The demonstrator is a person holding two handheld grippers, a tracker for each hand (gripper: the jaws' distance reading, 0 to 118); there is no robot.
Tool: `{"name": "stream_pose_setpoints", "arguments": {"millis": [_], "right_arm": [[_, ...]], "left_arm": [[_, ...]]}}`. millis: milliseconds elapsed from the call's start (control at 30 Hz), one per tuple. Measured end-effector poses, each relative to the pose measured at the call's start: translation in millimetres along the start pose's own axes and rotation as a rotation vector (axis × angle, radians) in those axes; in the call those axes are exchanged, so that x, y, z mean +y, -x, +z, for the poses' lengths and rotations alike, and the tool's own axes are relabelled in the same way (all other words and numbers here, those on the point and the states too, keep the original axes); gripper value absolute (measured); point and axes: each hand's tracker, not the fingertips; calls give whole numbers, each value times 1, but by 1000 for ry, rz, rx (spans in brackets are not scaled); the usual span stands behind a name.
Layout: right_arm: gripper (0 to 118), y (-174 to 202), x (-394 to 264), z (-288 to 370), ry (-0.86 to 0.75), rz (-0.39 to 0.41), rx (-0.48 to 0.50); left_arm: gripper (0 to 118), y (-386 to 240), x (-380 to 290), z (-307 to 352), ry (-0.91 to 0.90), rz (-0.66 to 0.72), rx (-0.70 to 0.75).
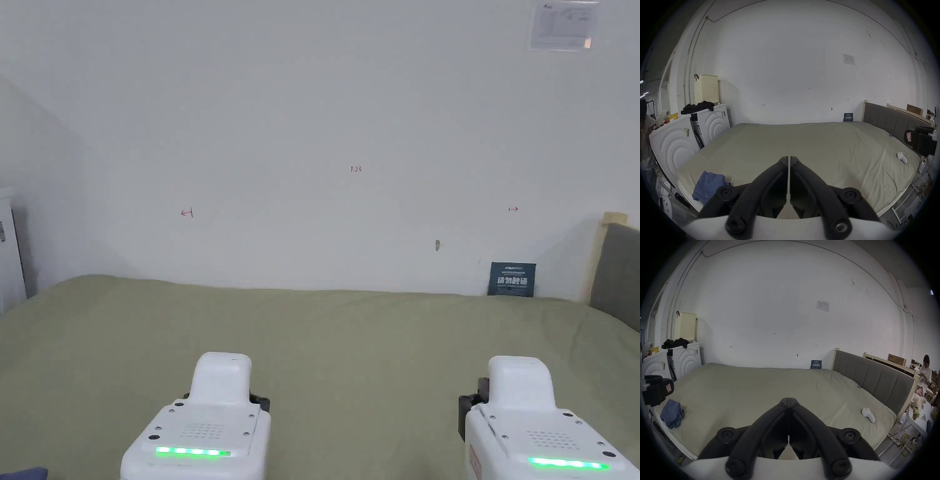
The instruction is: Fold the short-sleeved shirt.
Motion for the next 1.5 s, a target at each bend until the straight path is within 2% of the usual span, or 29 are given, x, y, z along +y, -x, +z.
{"name": "stream_pose_setpoints", "arguments": {"millis": [600, 667, 867, 900, 967, 1000, 1033, 1067, 1100, 1133, 1200, 1233, 1300, 1333, 1500], "right_arm": [[1, 5, -2, -16, 12, 7, 7], [1, 3, 0, -20, 19, 4, 21], [3, -5, 11, -31, 16, -12, -8], [11, -7, 14, -33, 20, -15, -1], [40, -10, 22, -39, 24, -30, 16], [68, -13, 27, -44, 33, -48, 49], [91, -17, 31, -52, 46, -67, 77], [108, -22, 35, -61, 65, -96, 113], [118, -26, 39, -65, 55, -133, 133], [118, -30, 41, -68, 37, -176, 162], [118, -30, 59, -64, 7, -176, 148], [118, -28, 64, -66, -4, -178, 128], [118, -23, 64, -60, 18, -123, -27], [118, -21, 65, -59, 30, -121, -54], [118, -22, 68, -58, 129, -149, 13]], "left_arm": [[3, 2, -6, -22, 33, 15, -9], [8, 5, -5, -27, 38, 7, -8], [8, 19, 7, -38, 40, 18, 13], [10, 20, 9, -40, 37, 11, 15], [11, 22, 15, -45, 35, -3, 29], [12, 23, 20, -48, 37, 0, 23], [12, 25, 24, -51, 44, 9, 12], [14, 28, 28, -55, 61, 26, -27], [26, 31, 33, -59, 73, 46, -44], [44, 33, 36, -62, 80, 55, -37], [91, 37, 42, -69, 86, 71, -21], [97, 39, 43, -72, 88, 77, -16], [98, 40, 46, -72, 83, 77, -8], [100, 42, 48, -72, 81, 73, -5], [102, 48, 55, -73, 91, 76, 12]]}}
